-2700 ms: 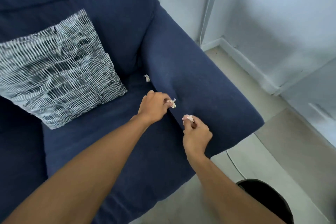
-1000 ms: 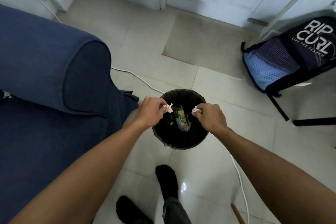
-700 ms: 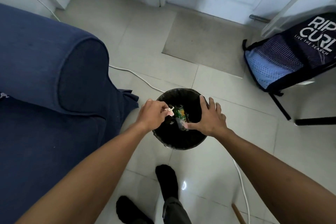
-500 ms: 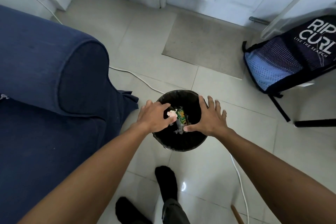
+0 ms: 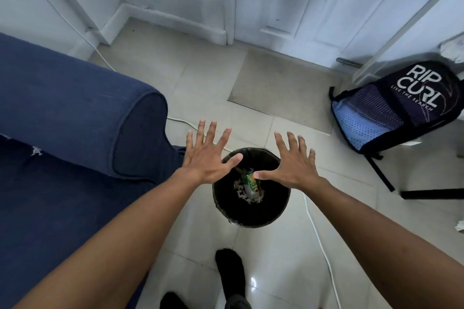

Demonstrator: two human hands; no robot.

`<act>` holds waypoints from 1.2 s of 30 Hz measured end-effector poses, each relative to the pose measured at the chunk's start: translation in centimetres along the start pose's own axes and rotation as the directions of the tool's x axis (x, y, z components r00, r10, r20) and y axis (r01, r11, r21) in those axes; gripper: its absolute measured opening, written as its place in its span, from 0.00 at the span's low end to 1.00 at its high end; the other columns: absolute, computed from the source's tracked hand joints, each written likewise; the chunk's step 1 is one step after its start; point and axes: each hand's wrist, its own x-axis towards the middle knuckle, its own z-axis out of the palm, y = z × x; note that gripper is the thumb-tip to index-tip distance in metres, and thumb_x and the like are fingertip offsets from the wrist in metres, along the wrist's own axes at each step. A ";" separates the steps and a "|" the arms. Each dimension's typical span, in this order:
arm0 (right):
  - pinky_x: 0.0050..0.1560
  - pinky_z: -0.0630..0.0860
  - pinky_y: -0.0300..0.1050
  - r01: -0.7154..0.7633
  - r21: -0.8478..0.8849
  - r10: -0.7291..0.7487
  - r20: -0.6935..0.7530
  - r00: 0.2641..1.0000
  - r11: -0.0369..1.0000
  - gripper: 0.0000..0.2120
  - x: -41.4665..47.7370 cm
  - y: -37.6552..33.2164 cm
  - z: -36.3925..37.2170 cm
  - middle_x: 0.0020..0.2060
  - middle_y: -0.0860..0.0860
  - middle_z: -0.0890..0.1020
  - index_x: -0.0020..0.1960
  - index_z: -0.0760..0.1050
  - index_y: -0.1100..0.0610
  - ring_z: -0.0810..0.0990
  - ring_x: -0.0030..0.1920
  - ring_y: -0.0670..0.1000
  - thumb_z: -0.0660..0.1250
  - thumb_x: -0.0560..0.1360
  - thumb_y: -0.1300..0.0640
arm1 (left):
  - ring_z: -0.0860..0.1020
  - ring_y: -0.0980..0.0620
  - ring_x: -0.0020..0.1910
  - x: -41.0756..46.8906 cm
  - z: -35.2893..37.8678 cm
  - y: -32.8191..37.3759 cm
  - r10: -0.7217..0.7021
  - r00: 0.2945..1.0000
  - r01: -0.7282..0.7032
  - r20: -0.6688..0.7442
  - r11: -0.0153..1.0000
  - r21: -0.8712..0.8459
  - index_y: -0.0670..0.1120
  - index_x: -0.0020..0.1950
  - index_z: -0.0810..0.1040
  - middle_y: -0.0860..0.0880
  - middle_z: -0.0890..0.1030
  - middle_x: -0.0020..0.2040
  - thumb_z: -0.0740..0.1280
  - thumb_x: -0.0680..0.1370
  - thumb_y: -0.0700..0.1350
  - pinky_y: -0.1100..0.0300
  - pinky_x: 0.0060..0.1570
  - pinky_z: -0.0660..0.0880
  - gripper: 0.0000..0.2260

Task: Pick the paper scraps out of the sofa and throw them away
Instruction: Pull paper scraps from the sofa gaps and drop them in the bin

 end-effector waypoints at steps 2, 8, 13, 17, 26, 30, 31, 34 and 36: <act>0.74 0.42 0.69 0.018 -0.024 -0.019 -0.023 1.000 1.000 0.62 -0.1 -1.1 -2.3 0.80 0.53 0.41 0.80 0.39 0.44 0.36 0.79 0.59 0.62 0.57 0.18 | 0.28 0.43 0.76 -0.3 -2.6 -0.5 -0.006 1.000 0.006 -0.030 1.000 0.004 0.59 0.80 0.41 0.46 0.35 0.81 0.43 0.73 0.75 0.38 0.73 0.33 0.39; 0.74 0.41 0.69 0.104 -0.105 -0.115 -0.104 0.988 0.989 0.63 -0.2 -6.6 -10.4 0.81 0.53 0.42 0.80 0.40 0.44 0.37 0.79 0.59 0.60 0.56 0.16 | 0.29 0.43 0.77 -2.1 -11.3 -3.2 -0.036 0.988 0.041 -0.152 0.999 0.032 0.59 0.80 0.40 0.47 0.36 0.81 0.40 0.73 0.75 0.38 0.73 0.33 0.38; 0.74 0.40 0.69 0.192 -0.153 -0.216 -0.157 0.964 0.969 0.62 -0.1 -13.1 -16.2 0.81 0.53 0.42 0.80 0.38 0.44 0.38 0.79 0.60 0.59 0.57 0.16 | 0.29 0.43 0.76 -4.8 -17.9 -6.9 -0.122 0.962 0.133 -0.245 0.991 0.030 0.59 0.79 0.39 0.47 0.36 0.81 0.39 0.73 0.75 0.37 0.74 0.34 0.38; 0.74 0.41 0.70 0.290 -0.192 -0.323 -0.172 0.931 0.938 0.62 -0.3 -19.7 -19.7 0.81 0.55 0.42 0.80 0.39 0.46 0.38 0.79 0.61 0.60 0.58 0.17 | 0.28 0.43 0.76 -8.1 -22.2 -11.2 -0.215 0.928 0.225 -0.304 0.974 -0.004 0.59 0.79 0.39 0.48 0.37 0.81 0.38 0.73 0.75 0.37 0.73 0.34 0.38; 0.74 0.44 0.70 0.489 -0.254 -0.534 -0.154 0.831 0.835 0.62 -2.2 -35.8 -22.5 0.81 0.52 0.44 0.80 0.39 0.44 0.40 0.79 0.59 0.60 0.57 0.17 | 0.30 0.42 0.77 -18.6 -28.3 -21.5 -0.437 0.807 0.449 -0.396 0.891 -0.068 0.58 0.80 0.42 0.47 0.39 0.81 0.40 0.76 0.72 0.38 0.74 0.34 0.36; 0.74 0.44 0.69 0.578 -0.276 -0.624 -0.114 0.773 0.768 0.61 -3.9 -43.1 -21.4 0.81 0.52 0.45 0.80 0.40 0.44 0.40 0.79 0.60 0.61 0.59 0.18 | 0.30 0.43 0.77 -24.8 -28.8 -26.3 -0.556 0.730 0.550 -0.398 0.823 -0.141 0.59 0.80 0.42 0.48 0.39 0.81 0.40 0.75 0.73 0.38 0.74 0.35 0.36; 0.74 0.43 0.70 0.600 -0.269 -0.643 -0.106 0.759 0.753 0.61 -4.3 -44.5 -21.0 0.81 0.52 0.45 0.80 0.40 0.44 0.39 0.79 0.59 0.61 0.58 0.18 | 0.31 0.43 0.77 -26.1 -28.7 -27.3 -0.579 0.710 0.570 -0.401 0.807 -0.155 0.59 0.80 0.43 0.48 0.40 0.82 0.40 0.75 0.73 0.38 0.74 0.36 0.36; 0.74 0.40 0.69 0.668 -0.266 -0.703 -0.057 0.708 0.695 0.60 -5.9 -48.9 -19.7 0.81 0.52 0.45 0.80 0.39 0.44 0.38 0.79 0.58 0.61 0.59 0.19 | 0.32 0.43 0.78 -30.6 -28.1 -29.9 -0.651 0.641 0.635 -0.407 0.747 -0.196 0.59 0.80 0.44 0.48 0.42 0.82 0.40 0.76 0.73 0.38 0.75 0.36 0.35; 0.74 0.41 0.70 0.704 -0.287 -0.740 -0.029 0.672 0.650 0.60 -6.8 -51.3 -18.8 0.81 0.52 0.45 0.80 0.39 0.44 0.39 0.79 0.59 0.61 0.59 0.18 | 0.32 0.43 0.78 -33.0 -27.6 -31.3 -0.695 0.603 0.674 -0.392 0.707 -0.216 0.59 0.80 0.44 0.48 0.42 0.82 0.40 0.76 0.73 0.39 0.74 0.35 0.35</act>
